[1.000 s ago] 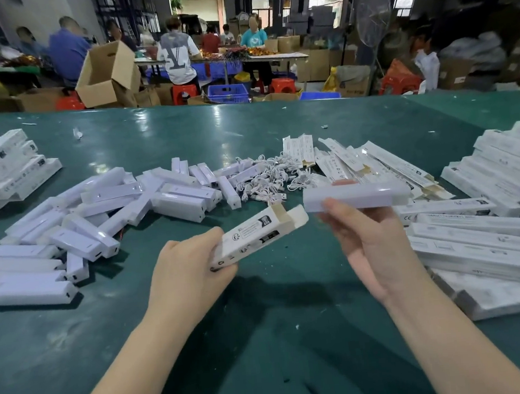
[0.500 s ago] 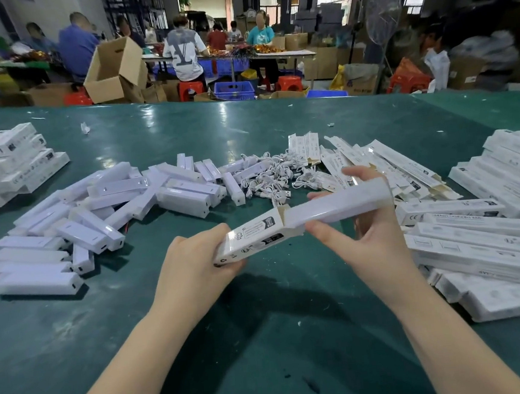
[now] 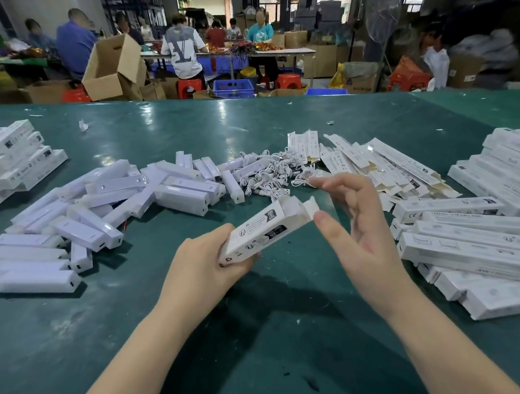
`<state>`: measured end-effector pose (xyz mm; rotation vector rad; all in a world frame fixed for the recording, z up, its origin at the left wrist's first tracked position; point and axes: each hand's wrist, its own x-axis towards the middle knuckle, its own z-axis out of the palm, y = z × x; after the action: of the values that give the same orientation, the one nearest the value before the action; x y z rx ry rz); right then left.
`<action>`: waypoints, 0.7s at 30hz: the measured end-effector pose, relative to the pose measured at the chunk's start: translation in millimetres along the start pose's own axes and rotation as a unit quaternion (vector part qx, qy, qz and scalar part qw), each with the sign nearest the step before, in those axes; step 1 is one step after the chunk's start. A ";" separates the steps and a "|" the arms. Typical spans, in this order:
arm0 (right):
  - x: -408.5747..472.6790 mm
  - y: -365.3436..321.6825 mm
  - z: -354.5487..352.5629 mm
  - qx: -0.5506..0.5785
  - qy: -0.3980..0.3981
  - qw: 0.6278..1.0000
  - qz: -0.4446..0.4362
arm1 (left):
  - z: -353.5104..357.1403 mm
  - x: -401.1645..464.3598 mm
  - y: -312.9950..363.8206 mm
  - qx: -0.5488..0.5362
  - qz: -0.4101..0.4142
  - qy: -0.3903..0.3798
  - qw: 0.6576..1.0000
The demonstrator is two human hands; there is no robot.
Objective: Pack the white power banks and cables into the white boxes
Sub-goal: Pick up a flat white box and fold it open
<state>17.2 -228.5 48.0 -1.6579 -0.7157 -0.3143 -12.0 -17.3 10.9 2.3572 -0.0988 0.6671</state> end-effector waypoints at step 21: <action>74.8 75.8 20.2 -0.374 -0.174 0.891 0.192 | -15.8 8.7 21.6 -0.470 -0.218 0.067 0.853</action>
<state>117.5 -193.3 26.5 -2.5916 -0.5272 0.0137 -16.7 -23.1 38.1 1.3087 0.1460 0.4064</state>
